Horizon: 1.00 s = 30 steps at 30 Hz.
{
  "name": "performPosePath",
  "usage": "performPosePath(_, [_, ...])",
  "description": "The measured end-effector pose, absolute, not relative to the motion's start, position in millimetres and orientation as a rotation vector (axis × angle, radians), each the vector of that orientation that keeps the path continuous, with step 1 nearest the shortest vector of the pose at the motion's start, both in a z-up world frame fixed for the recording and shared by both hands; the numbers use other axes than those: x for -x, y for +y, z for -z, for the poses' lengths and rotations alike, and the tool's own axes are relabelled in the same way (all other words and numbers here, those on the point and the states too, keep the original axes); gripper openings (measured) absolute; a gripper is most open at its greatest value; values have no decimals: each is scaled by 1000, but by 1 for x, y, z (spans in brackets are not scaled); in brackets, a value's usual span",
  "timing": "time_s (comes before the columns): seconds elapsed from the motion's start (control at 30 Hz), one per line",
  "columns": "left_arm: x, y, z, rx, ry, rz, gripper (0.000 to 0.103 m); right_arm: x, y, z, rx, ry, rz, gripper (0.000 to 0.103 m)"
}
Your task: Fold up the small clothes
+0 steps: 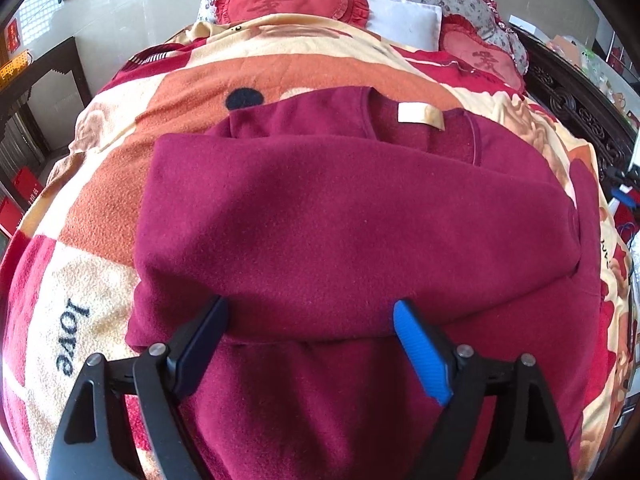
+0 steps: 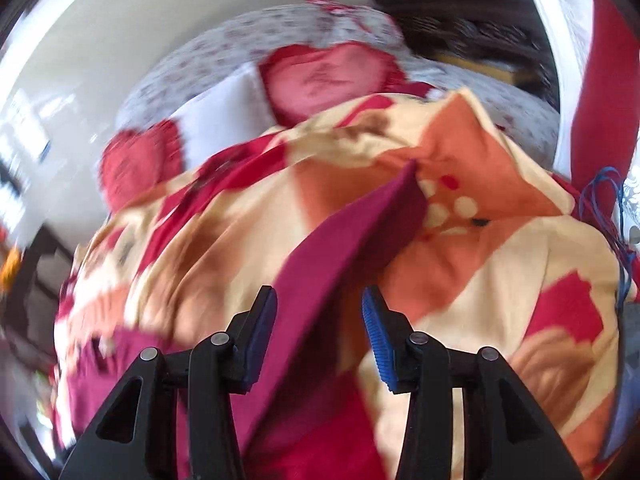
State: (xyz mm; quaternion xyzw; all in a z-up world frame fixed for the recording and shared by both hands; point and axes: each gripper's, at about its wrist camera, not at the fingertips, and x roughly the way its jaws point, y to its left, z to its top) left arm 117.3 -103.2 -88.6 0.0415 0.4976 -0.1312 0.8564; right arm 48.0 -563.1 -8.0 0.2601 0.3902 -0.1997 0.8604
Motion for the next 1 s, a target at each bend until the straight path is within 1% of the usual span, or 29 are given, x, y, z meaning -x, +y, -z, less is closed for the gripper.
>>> performPosePath(0.27, [-119, -109, 94, -109, 1050, 273, 94, -92, -623, 34, -654, 827, 449, 26])
performPosePath(0.33, [-119, -111, 96, -118, 1050, 272, 95, -102, -628, 47, -675, 868, 433, 18])
performPosePath(0.37, [-120, -111, 96, -121, 1050, 271, 96, -105, -631, 53, -691, 890, 436, 7])
performPosePath(0.4, [-120, -112, 97, -123, 1050, 270, 96, -105, -633, 57, -707, 894, 442, 0])
performPosePath(0.5, [-120, -111, 96, -122, 1050, 271, 96, -91, -632, 48, -696, 814, 437, 0])
performPosePath(0.67, [-122, -100, 78, -95, 1031, 275, 94, -46, -629, -2, -638, 666, 404, 0])
performPosePath(0.87, [-122, -75, 52, -33, 982, 249, 94, -4, -613, -56, -562, 587, 367, 0])
performPosePath(1.0, [-121, -62, 45, -15, 983, 239, 94, -2, -580, -82, -513, 586, 252, 0])
